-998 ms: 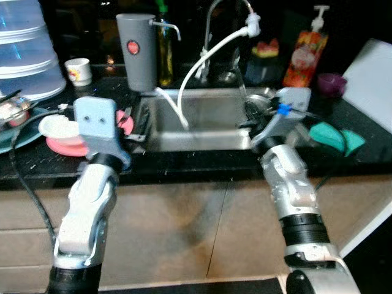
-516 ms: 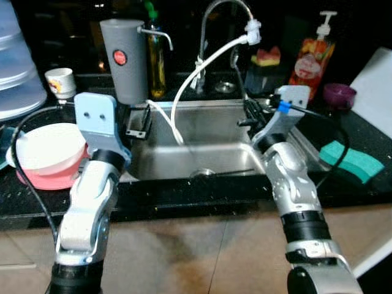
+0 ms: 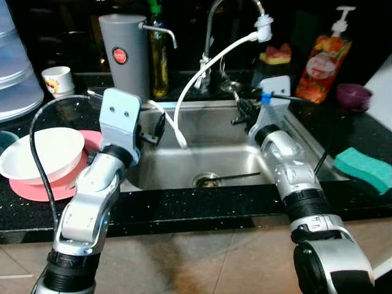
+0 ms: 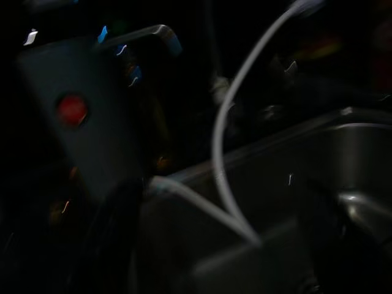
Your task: Kitchen organization
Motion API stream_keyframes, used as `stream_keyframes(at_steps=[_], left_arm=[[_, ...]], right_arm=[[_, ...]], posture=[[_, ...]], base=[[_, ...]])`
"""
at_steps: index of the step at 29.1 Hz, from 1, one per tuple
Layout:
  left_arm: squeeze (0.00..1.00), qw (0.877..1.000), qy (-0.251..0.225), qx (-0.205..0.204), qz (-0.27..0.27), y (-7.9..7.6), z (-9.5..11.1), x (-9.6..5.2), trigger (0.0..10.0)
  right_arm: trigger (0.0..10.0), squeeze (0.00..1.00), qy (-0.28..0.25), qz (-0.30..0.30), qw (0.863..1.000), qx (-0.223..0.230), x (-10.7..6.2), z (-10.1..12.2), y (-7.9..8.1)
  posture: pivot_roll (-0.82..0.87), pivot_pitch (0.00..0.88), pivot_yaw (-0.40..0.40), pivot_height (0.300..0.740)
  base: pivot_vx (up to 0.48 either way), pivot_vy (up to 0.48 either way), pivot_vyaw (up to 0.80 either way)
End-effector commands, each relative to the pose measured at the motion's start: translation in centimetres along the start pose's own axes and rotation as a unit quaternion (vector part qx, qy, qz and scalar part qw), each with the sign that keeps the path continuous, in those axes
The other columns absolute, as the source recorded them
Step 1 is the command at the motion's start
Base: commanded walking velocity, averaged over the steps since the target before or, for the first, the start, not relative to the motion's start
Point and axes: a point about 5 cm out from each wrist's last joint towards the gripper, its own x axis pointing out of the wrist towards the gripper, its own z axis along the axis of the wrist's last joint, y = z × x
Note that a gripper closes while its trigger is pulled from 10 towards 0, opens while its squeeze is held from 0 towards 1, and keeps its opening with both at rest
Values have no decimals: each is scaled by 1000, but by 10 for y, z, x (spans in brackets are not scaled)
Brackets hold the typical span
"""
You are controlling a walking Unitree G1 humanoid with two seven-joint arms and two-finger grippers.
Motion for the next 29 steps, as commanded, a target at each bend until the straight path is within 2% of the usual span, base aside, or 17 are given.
stream_keyframes(at_steps=[1, 3, 6, 8, 9, 11, 14, 15, 19, 24, 29], left_arm=[[0, 996, 69, 3, -49, -3, -26, -3, 10000], [0, 993, 101, 4, -60, 0, -35, -5, 10000], [0, 991, 118, -8, -66, 2, -38, -6, 10000], [0, 982, 158, -57, -81, 3, -45, -8, 10000], [0, 982, 158, -57, -81, 3, -45, -8, 10000], [0, 975, 181, -84, -94, 4, -49, -10, 10000], [0, 972, 184, -101, -103, 7, -51, -11, 10000], [0, 972, 184, -101, -103, 7, -51, -11, 10000], [0, 972, 183, -101, -110, 9, -47, -7, 10000], [0, 967, 194, -101, -131, 6, -45, -5, 10000], [0, 962, 209, -99, -147, 3, -48, -8, 10000]], right_arm=[[10000, 0, 30, 24, 999, -29, 5, -5, 6], [10000, 0, 41, 38, 997, -46, 7, -7, 9], [10000, 0, 51, 44, 996, -56, 9, -9, 12], [10000, 0, 78, 63, 990, -99, 10, -18, 19], [10000, 0, 78, 63, 990, -99, 10, -18, 19], [10000, 0, 100, 82, 982, -138, 10, -27, 26], [10000, 0, 129, 122, 969, -170, 8, -39, 38], [10000, 0, 129, 122, 969, -170, 8, -39, 38], [10000, 0, 169, 162, 949, -212, 1, -59, 52], [10000, 0, 182, 176, 938, -237, 0, -65, 61], [10000, 0, 186, 175, 937, -237, 1, -66, 63]], posture=[[108, 0, -1, 740], [101, 0, 2, 740], [101, 0, 3, 740], [107, 0, -2, 740], [107, 0, -2, 740], [108, 0, -3, 740], [107, 0, -2, 740], [107, 0, -2, 740], [109, 0, 1, 740], [112, 0, 7, 740], [115, 0, 7, 740]], base=[[0, 0, 0], [0, 0, 0], [0, 0, 0], [0, 0, 0], [0, 0, 0], [0, 0, 0], [0, 0, 0], [0, 0, 0], [0, 0, 0], [0, 0, 0], [0, 0, 0]])
